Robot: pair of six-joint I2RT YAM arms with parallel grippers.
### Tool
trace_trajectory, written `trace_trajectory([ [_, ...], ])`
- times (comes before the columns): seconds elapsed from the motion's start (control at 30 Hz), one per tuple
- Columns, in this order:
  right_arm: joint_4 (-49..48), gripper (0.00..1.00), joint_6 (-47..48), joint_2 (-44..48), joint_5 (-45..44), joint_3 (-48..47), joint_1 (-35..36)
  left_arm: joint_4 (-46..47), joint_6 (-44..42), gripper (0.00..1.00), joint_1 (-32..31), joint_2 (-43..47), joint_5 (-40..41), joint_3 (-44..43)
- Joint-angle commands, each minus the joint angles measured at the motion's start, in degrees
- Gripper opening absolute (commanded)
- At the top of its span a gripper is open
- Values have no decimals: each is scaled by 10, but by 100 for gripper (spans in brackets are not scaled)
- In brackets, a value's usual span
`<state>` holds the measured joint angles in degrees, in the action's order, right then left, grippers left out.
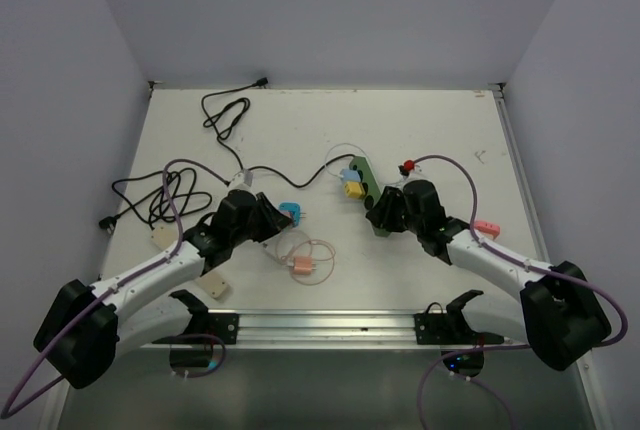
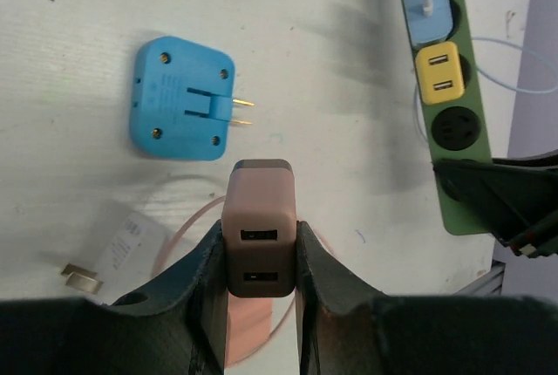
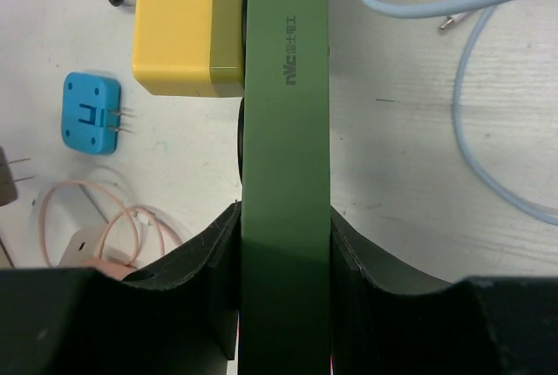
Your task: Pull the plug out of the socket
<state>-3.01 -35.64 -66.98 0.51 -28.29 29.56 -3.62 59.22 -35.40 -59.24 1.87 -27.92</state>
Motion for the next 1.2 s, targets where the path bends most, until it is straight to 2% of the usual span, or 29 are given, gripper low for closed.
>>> trace_trajectory([
  [0.0,-96,0,19,19,55,1,1,26,-28,25,9,-5,5,23],
  [0.17,-118,0,20,11,84,7,2,86,-46,33,16,-53,-15,32],
  [0.27,-119,0,25,13,98,7,2,105,-46,43,17,-67,-35,29],
  [0.3,-120,0,29,15,104,8,2,109,-46,53,17,-67,-38,27],
  [0.33,-124,0,29,16,107,8,2,110,-46,58,17,-66,-42,24],
  [0.37,-126,0,29,18,111,10,2,109,-46,69,17,-61,-42,19],
  [0.5,-139,0,32,19,123,13,2,92,-42,87,17,-46,-37,2],
  [0.57,-144,0,33,17,130,13,2,89,-34,91,17,-40,-42,-9],
  [0.9,-172,0,28,24,149,23,5,94,6,92,6,-68,-71,-86],
  [1.17,-184,0,22,26,145,23,14,135,42,88,-34,-165,-56,-157],
])
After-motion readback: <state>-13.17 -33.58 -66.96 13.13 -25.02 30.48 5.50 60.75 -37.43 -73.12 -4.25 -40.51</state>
